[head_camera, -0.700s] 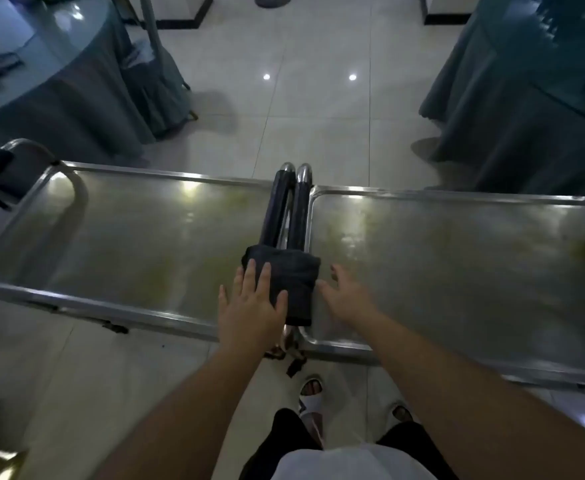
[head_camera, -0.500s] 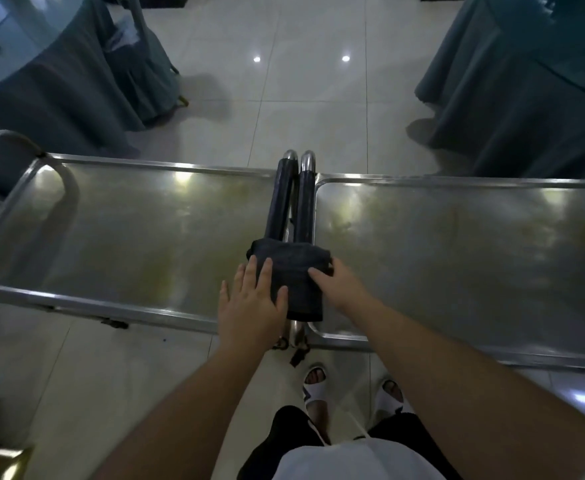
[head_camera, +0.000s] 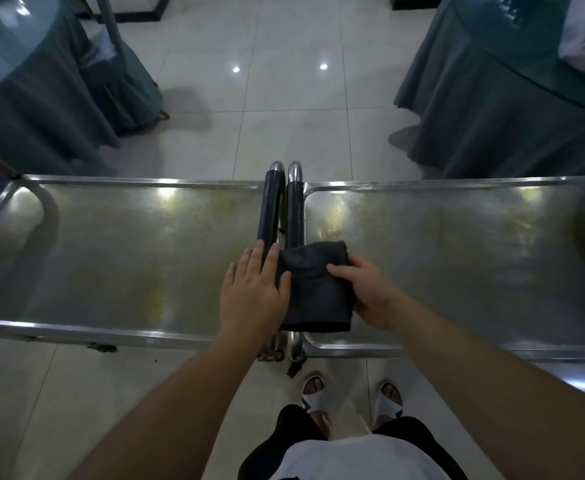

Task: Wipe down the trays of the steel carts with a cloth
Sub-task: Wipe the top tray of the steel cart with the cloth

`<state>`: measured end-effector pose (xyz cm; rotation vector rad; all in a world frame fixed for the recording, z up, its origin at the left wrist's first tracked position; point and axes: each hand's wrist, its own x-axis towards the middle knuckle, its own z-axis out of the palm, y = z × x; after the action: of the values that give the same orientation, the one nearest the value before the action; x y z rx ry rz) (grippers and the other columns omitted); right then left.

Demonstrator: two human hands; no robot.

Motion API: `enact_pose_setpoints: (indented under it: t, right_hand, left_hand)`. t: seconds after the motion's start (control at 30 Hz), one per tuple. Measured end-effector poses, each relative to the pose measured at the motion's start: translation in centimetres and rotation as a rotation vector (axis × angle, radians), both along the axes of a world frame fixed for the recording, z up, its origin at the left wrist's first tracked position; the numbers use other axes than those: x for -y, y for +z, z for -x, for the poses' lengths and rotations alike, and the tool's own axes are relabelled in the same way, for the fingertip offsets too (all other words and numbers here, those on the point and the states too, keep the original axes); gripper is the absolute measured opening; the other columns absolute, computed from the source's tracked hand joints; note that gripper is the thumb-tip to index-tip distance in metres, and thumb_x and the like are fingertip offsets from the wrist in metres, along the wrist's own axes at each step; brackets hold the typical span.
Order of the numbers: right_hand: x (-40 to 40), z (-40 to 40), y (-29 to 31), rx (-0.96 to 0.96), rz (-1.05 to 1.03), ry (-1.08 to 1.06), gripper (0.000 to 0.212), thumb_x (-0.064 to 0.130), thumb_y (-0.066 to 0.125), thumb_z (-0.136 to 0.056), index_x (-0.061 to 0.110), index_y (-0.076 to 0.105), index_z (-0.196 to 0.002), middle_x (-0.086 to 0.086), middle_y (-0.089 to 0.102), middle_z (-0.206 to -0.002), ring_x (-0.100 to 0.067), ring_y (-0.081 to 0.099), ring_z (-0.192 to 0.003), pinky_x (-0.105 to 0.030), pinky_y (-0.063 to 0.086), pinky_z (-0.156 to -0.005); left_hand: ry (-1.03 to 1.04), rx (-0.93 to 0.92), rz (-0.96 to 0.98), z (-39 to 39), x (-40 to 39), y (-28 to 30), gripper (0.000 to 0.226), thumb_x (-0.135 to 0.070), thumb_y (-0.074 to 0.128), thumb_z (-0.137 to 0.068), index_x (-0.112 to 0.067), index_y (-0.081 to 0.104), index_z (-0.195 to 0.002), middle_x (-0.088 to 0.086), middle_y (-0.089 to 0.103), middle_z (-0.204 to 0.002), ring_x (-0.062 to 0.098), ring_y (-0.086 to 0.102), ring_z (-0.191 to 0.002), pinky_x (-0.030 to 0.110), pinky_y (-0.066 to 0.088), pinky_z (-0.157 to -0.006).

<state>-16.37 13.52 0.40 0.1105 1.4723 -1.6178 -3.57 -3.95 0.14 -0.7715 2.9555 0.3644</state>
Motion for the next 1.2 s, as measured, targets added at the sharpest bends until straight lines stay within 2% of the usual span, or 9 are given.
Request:
enact_pose_setpoints:
  t: [0.23, 0.37, 0.43, 0.53, 0.63, 0.73, 0.9, 1.07, 1.2]
  right_hand:
    - [-5.0, 5.8, 4.5, -0.184, -0.027, -0.122, 0.027, 0.008, 0.058, -0.095, 0.016, 0.073, -0.115, -0.011, 0.079, -0.105, -0.029, 0.076, -0.093, -0.035, 0.061, -0.069]
    - [-4.8, 7.3, 3.0, -0.669, -0.372, 0.02, 0.015, 0.028, 0.055, -0.084, 0.024, 0.065, -0.094, 0.002, 0.068, -0.078, -0.017, 0.063, -0.074, -0.035, 0.049, -0.065]
    - [-4.4, 6.5, 1.3, -0.937, -0.55, 0.164, 0.02, 0.037, 0.049, -0.085, 0.024, 0.059, -0.097, 0.001, 0.061, -0.076, -0.019, 0.058, -0.069, -0.036, 0.046, -0.061]
    - [-3.6, 2.9, -2.4, -1.12, -0.625, 0.366, 0.043, 0.032, 0.052, -0.089, 0.016, 0.059, -0.129, -0.01, 0.067, -0.108, -0.028, 0.061, -0.098, -0.043, 0.053, -0.079]
    - [-2.5, -2.3, -7.4, -1.223, -0.669, 0.72, 0.051, 0.02, 0.054, -0.096, 0.003, 0.05, -0.144, -0.019, 0.047, -0.155, -0.041, 0.044, -0.137, -0.054, 0.048, -0.102]
    - [-3.3, -7.4, -11.8, -1.14, -0.653, 1.072, 0.054, 0.031, 0.045, -0.103, 0.007, 0.042, -0.151, -0.009, 0.022, -0.171, -0.034, 0.016, -0.157, -0.048, 0.027, -0.124]
    - [-3.7, -9.3, -15.0, -1.172, -0.587, 0.794, 0.046, 0.035, 0.044, -0.097, 0.015, 0.054, -0.138, -0.006, 0.042, -0.162, -0.028, 0.03, -0.154, -0.048, 0.034, -0.122]
    - [-0.4, -7.3, -15.8, -1.196, -0.716, 0.738, 0.067, 0.045, 0.033, -0.108, 0.018, 0.016, -0.166, -0.002, 0.008, -0.175, -0.025, -0.001, -0.161, -0.046, 0.007, -0.128]
    - [0.3, -7.8, -17.2, -1.158, -0.748, 0.779, 0.068, 0.053, 0.027, -0.109, 0.023, 0.009, -0.167, 0.001, 0.008, -0.175, -0.026, -0.005, -0.161, -0.053, 0.012, -0.128]
  left_hand:
    - [-0.07, -0.007, -0.048, 3.8, 0.3, -0.1, 0.068, -0.062, 0.013, -0.107, -0.032, 0.014, -0.168, 0.0, 0.016, -0.176, 0.021, 0.013, -0.162, 0.045, 0.013, -0.13]
    - [-0.087, 0.012, -0.071, 6.3, 0.4, -0.7, 0.067, -0.06, 0.019, -0.107, -0.032, 0.016, -0.168, -0.001, 0.016, -0.176, 0.02, 0.011, -0.162, 0.045, 0.013, -0.13]
    - [-0.077, 0.018, -0.078, 7.5, 0.4, -1.0, 0.065, -0.059, 0.022, -0.108, -0.032, 0.017, -0.168, -0.001, 0.017, -0.176, 0.02, 0.012, -0.162, 0.045, 0.013, -0.129]
    - [-0.064, 0.007, -0.096, 9.0, 0.4, -1.3, 0.064, -0.056, 0.026, -0.109, -0.03, 0.021, -0.167, 0.001, 0.019, -0.175, 0.021, 0.013, -0.162, 0.045, 0.014, -0.129]
    - [-0.059, 0.006, -0.103, 10.2, 0.3, -1.8, 0.063, -0.053, 0.028, -0.11, -0.028, 0.022, -0.168, 0.002, 0.017, -0.176, 0.021, 0.012, -0.162, 0.044, 0.014, -0.13]
    - [-0.077, 0.008, -0.094, 11.1, 0.1, -2.4, 0.063, -0.05, 0.029, -0.111, -0.026, 0.019, -0.168, 0.003, 0.011, -0.177, 0.021, 0.007, -0.163, 0.044, 0.013, -0.13]
    - [-0.089, 0.011, -0.08, 13.0, 0.0, -4.1, 0.067, -0.044, 0.028, -0.112, -0.017, 0.01, -0.17, 0.004, 0.001, -0.178, 0.02, -0.005, -0.163, 0.041, 0.003, -0.133]
    - [-0.058, -0.022, -0.038, 14.5, -0.5, -5.6, 0.071, -0.044, 0.025, -0.112, -0.009, 0.001, -0.169, 0.009, -0.008, -0.177, 0.021, -0.014, -0.162, 0.037, -0.005, -0.131]
    - [-0.054, -0.054, -0.002, 14.1, -0.8, -6.4, 0.069, -0.043, 0.019, -0.112, -0.006, 0.002, -0.168, 0.011, -0.007, -0.177, 0.022, -0.013, -0.163, 0.041, -0.002, -0.133]
